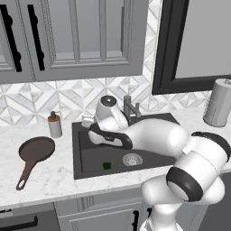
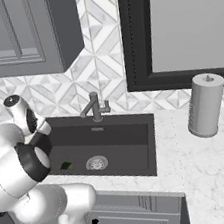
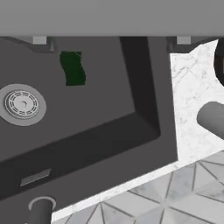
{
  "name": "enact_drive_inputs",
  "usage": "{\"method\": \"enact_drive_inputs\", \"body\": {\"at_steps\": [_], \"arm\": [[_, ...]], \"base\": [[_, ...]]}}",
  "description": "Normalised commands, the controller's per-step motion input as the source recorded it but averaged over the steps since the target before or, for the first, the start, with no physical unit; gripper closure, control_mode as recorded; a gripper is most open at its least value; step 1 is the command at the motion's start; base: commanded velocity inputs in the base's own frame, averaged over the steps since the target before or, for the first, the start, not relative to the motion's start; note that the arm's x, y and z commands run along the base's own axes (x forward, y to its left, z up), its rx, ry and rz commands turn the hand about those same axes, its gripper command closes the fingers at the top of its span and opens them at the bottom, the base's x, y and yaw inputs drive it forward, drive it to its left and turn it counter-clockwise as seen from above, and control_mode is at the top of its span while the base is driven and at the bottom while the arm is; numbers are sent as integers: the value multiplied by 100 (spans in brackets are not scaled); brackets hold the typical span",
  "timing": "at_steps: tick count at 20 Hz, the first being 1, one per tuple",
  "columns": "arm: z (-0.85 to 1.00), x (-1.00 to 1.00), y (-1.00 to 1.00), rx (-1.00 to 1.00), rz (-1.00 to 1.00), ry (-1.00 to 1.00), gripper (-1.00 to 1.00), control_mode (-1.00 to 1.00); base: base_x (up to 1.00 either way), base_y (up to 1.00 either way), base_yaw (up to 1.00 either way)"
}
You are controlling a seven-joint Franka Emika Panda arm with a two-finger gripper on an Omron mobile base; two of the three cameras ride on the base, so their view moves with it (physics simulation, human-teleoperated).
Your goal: Pick the pan and sponge and place them into the sink. Then turn on the water.
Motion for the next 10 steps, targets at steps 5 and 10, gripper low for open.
{"method": "enact_drive_inputs", "body": {"at_steps": [5, 10], "arm": [[38, -5, 46, 12, 4, 5, -100, -100], [4, 0, 70, 9, 17, 21, -100, -100]], "base": [[0, 0, 0], [0, 0, 0]]}}
